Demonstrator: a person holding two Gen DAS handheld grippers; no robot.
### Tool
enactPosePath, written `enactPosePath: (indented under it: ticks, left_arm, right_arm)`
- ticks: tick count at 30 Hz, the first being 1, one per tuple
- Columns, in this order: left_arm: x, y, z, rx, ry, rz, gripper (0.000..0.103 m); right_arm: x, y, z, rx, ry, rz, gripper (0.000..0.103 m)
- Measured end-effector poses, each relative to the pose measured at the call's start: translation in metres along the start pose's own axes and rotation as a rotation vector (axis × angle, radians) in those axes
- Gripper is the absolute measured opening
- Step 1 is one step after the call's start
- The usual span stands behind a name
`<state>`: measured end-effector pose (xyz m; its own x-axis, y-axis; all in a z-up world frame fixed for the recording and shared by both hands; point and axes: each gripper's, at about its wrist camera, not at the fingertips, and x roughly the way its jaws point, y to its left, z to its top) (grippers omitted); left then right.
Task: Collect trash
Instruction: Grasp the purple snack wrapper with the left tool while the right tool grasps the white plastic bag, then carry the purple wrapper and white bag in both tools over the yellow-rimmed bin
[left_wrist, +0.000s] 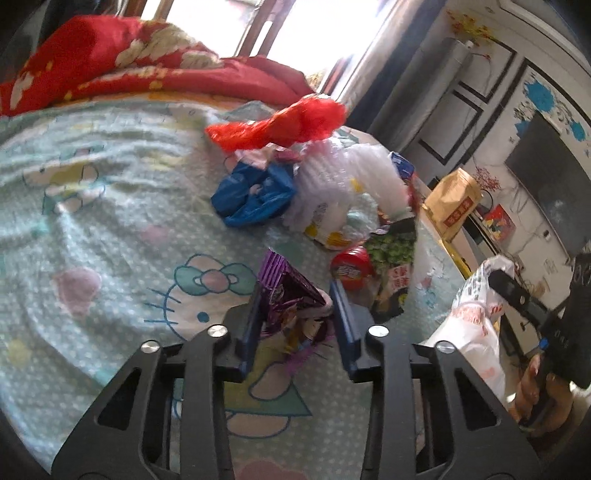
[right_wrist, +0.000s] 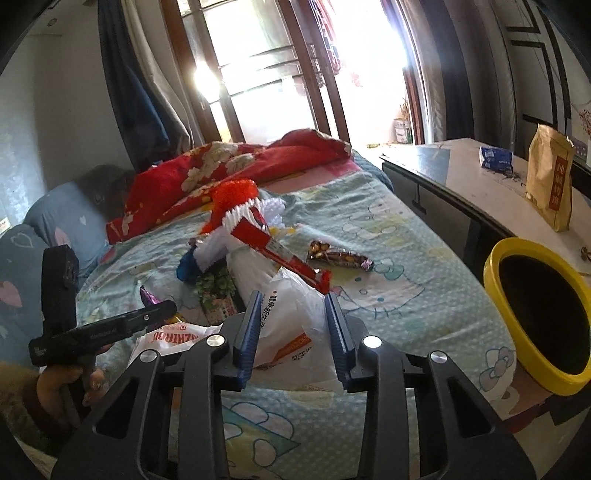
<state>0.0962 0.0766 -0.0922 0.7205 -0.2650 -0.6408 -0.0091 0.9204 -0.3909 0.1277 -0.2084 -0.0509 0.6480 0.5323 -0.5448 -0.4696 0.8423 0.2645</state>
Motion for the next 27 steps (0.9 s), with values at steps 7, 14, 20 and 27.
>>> enactPosePath:
  ticks: [7,14,20,27]
  left_arm:
    - [-0.028,-0.019,0.013,0.060,-0.082,-0.023,0.024]
    - [-0.039,-0.043,0.022,0.113,-0.120,-0.057,0.024]
    - [-0.035,-0.067,0.027,0.140,-0.127,-0.100,0.024]
    - [-0.025,-0.090,0.030,0.176,-0.125,-0.134,0.024]
  right_arm:
    - [-0.017,-0.007,0.013,0.014,-0.060,-0.024,0.030]
    - [-0.031,-0.023,0.024,0.046,-0.103,-0.063,0.027]
    - [-0.042,-0.038,0.030,0.062,-0.143,-0.105,0.026]
    - [-0.061,-0.064,0.038,0.099,-0.198,-0.159,0.026]
